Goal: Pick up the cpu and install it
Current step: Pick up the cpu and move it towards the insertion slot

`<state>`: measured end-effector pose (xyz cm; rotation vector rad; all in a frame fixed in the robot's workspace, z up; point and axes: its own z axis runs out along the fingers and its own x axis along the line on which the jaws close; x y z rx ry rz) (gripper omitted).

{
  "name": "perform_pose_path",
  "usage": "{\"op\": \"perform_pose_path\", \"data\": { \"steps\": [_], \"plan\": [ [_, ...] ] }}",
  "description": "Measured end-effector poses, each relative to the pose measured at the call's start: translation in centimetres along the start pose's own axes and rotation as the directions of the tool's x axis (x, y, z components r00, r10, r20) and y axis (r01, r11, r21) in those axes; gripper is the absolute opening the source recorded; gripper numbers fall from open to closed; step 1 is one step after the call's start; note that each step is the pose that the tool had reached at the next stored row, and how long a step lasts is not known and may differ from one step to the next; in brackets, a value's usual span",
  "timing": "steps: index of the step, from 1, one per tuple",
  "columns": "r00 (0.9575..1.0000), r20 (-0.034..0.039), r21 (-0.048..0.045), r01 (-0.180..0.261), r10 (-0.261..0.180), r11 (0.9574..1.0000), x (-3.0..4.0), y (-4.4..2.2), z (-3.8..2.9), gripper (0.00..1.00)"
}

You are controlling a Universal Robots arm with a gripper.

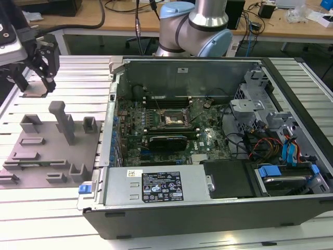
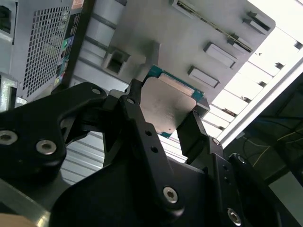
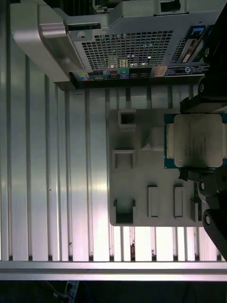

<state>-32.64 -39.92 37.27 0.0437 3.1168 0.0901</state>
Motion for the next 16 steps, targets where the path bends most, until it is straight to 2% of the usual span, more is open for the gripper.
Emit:
{"op": "perform_pose_path", "data": {
  "steps": [2, 5, 8, 9, 11, 13, 16],
  "plan": [
    [1.0, 0.0, 0.0, 0.0, 0.0, 1.0, -0.6, 0.01, 0.01, 0.55],
    [1.0, 0.0, 0.0, 0.0, 0.0, 1.0, -1.89, 0.05, 0.05, 0.55],
    [1.0, -0.0001, 0.0001, 0.0, 0.0, 1.0, -2.73, 0.07, 0.06, 0.55],
    [1.0, -0.0001, 0.0, 0.0, 0.0, 1.0, -3.43, 0.09, 0.08, 0.55],
    [1.0, 0.0, 0.0, 0.0, 0.0, 1.0, -4.07, 0.11, 0.1, 0.55],
    [1.0, 0.0, 0.0, 0.0, 0.0, 1.0, -4.99, 0.14, 0.12, 0.55],
    [1.0, 0.0, 0.0, 0.0, 0.0, 1.0, -5.69, 0.15, 0.14, 0.55]
  ]
}}
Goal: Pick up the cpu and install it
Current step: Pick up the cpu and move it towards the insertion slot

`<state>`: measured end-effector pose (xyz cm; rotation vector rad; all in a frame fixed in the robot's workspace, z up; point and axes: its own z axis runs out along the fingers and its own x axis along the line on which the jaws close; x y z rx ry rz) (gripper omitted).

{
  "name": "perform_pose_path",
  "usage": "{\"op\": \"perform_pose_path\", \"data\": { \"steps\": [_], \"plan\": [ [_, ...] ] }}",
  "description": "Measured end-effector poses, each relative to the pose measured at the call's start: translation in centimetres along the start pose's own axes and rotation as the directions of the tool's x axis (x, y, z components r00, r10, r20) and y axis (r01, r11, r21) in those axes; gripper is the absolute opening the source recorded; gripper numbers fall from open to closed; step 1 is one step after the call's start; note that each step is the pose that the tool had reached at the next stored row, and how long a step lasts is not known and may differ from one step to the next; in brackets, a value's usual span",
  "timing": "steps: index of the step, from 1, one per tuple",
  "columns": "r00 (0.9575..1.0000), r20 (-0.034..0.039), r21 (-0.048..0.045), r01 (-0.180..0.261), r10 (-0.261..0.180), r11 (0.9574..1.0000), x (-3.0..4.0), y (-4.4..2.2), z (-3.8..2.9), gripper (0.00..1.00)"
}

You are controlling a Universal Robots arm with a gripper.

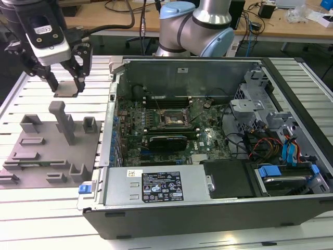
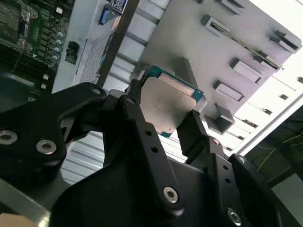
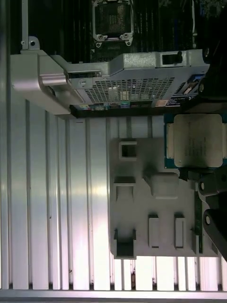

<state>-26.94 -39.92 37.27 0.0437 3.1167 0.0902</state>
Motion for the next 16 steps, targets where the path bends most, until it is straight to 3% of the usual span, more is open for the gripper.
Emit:
{"op": "perform_pose_path", "data": {
  "steps": [3, 5, 16],
  "plan": [
    [1.0, -0.0001, 0.0001, 0.0, 0.0, 1.0, -1.19, 0.03, 0.02, 0.55],
    [1.0, -0.0001, 0.0, 0.0, 0.0, 1.0, -2.37, 0.06, 0.06, 0.55],
    [1.0, -0.0006, 0.0001, 0.0, 0.0, 1.0, -6.42, 0.17, 0.15, 0.55]
  ]
}}
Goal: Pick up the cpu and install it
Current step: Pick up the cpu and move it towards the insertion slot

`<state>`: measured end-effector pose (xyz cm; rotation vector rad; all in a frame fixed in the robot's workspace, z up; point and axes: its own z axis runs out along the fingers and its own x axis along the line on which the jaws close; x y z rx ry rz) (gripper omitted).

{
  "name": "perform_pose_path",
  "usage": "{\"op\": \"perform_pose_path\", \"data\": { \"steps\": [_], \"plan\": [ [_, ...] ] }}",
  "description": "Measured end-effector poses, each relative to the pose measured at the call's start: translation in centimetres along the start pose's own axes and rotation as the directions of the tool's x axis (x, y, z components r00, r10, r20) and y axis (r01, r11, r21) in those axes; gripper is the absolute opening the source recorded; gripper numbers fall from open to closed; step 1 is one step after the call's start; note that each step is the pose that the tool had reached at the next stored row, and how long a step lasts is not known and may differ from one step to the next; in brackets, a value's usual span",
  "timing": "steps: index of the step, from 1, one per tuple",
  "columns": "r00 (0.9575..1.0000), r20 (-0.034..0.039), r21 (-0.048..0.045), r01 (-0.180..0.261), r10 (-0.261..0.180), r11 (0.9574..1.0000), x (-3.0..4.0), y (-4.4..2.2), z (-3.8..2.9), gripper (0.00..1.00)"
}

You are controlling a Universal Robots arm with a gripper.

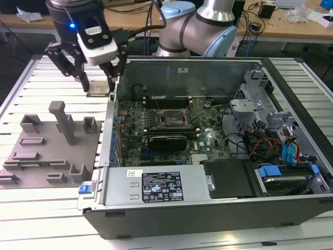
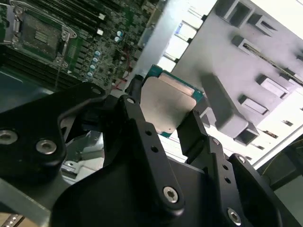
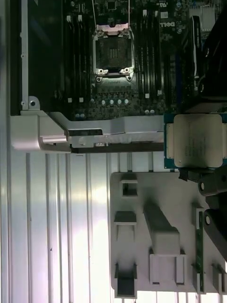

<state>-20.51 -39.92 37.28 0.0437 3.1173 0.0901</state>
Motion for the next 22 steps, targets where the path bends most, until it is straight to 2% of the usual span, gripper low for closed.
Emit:
{"op": "perform_pose_path", "data": {
  "steps": [2, 10, 11, 13, 19, 22],
  "plan": [
    [1.0, -0.0003, 0.0001, 0.0, 0.0, 1.0, -1.08, 0.03, 0.02, 0.55],
    [1.0, -0.0008, 0.0001, 0.0, 0.0, 1.0, -3.85, 0.1, 0.09, 0.55],
    [1.0, -0.0009, 0.0001, 0.0, 0.0, 1.0, -4.52, 0.12, 0.1, 0.55],
    [1.0, -0.0009, -0.0001, 0.0, 0.0, 1.0, -5.27, 0.14, 0.13, 0.55],
    [1.0, -0.0021, 0.0001, 0.0, 0.0, 1.0, -8.47, 0.23, 0.19, 0.55],
    [1.0, -0.0031, 0.0001, 0.0, 0.0, 1.0, -11.28, 0.3, 0.26, 0.55]
  ]
}}
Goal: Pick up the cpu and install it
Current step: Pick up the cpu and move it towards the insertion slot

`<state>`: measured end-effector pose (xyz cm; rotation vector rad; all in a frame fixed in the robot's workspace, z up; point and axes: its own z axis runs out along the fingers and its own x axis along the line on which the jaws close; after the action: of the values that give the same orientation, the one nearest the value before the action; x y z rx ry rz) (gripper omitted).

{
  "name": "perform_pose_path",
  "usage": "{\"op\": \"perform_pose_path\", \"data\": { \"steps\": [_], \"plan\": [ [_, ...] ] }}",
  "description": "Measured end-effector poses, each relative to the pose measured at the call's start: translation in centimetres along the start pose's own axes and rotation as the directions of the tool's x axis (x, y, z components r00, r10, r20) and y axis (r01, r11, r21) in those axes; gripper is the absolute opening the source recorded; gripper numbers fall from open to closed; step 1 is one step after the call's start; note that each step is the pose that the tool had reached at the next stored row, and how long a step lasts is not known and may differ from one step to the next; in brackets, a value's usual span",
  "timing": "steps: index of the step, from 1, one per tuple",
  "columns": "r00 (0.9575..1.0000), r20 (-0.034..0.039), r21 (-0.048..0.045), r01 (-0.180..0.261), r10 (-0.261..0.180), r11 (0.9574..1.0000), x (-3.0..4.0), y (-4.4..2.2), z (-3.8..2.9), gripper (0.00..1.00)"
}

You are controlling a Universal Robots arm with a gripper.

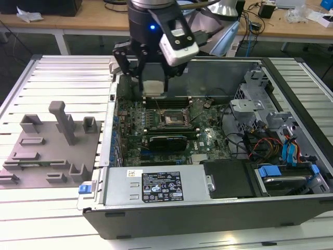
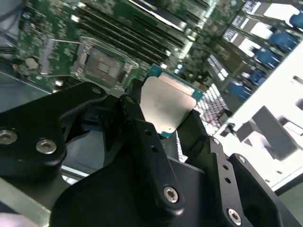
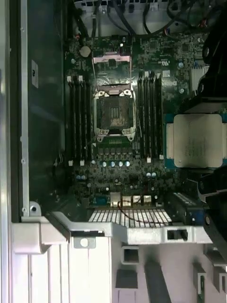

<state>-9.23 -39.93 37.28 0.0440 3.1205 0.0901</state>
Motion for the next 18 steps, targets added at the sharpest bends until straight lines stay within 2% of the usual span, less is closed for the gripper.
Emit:
{"op": "perform_pose_path", "data": {
  "steps": [1, 3, 7, 11, 15, 18],
  "plan": [
    [1.0, -0.0001, 0.0, 0.0, 0.0, 1.0, -0.46, 0.01, 0.01, 0.55],
    [1.0, -0.0005, 0.0, 0.0, 0.0, 1.0, -2.0, 0.05, 0.04, 0.55],
    [1.0, -0.0006, 0.0, 0.0, 0.0, 1.0, -4.11, 0.11, 0.08, 0.55],
    [1.0, -0.0006, 0.0001, 0.0, 0.0, 1.0, -5.35, 0.14, 0.1, 0.55],
    [1.0, -0.0006, -0.0001, 0.0, 0.0, 1.0, -5.38, 0.15, 0.13, 0.55],
    [1.0, -0.0008, -0.0001, 0.0, 0.0, 1.0, -5.67, 0.17, 0.46, 0.55]
  ]
}}
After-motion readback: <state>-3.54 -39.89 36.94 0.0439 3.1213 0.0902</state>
